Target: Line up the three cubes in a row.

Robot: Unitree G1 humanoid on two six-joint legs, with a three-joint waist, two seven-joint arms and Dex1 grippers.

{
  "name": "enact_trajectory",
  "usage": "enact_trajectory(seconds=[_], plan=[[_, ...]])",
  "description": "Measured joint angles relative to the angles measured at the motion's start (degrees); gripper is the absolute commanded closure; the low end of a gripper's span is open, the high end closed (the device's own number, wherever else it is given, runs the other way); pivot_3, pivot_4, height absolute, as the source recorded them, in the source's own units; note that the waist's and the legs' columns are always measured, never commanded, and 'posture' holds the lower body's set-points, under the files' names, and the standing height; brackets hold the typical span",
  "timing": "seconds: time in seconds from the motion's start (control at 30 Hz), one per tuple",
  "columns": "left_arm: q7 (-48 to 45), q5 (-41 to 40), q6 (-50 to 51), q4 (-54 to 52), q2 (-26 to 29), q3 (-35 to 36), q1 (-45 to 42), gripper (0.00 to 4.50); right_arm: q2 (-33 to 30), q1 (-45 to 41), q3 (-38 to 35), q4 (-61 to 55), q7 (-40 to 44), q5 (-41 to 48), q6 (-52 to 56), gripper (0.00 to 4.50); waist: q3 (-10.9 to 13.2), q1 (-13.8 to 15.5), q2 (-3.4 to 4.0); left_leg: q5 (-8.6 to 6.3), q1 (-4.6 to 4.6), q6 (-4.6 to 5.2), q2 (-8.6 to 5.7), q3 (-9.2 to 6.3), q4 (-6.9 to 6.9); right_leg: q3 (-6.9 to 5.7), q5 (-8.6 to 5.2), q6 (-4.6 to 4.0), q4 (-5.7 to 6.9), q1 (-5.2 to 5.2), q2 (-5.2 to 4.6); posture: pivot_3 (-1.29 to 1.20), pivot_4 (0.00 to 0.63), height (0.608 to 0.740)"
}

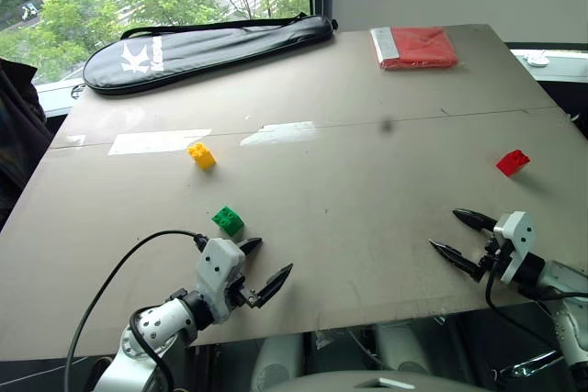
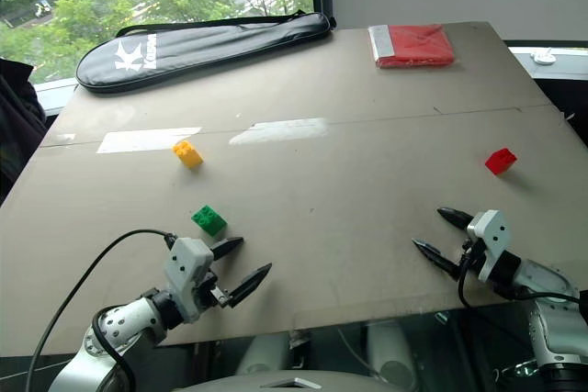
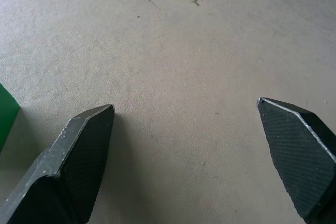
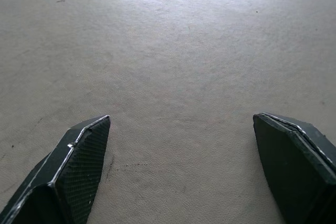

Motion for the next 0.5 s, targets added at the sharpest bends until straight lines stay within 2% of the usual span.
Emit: enact_trajectory(seconds=[0.2,0.5], plan=[[2.4,0.0,-1.1,-1.5,-3.0,0.3,3.2,0.05,-1.3,-4.2,0.9,1.9,2.4,0.0,1.4,0.00,0.1,-0.3,-0.20,0.00,0.03,0.00,0.00,-0.02,0.00,0.10,0.00,0.00,0.00,-0.02,-0.01,0.00,0.150,0.701],[2.6,0.1,-2.4,-1.3,-3.2,0.2,3.9,0.05,-1.7,-4.7,1.4,3.4,3.9,-0.1,1.6,0.00,0.2,0.1,-0.28,0.00,-0.04,0.00,-0.01,0.00,0.00,-0.06,0.00,0.00,0.00,-0.01,0.00,0.00,0.150,0.701]])
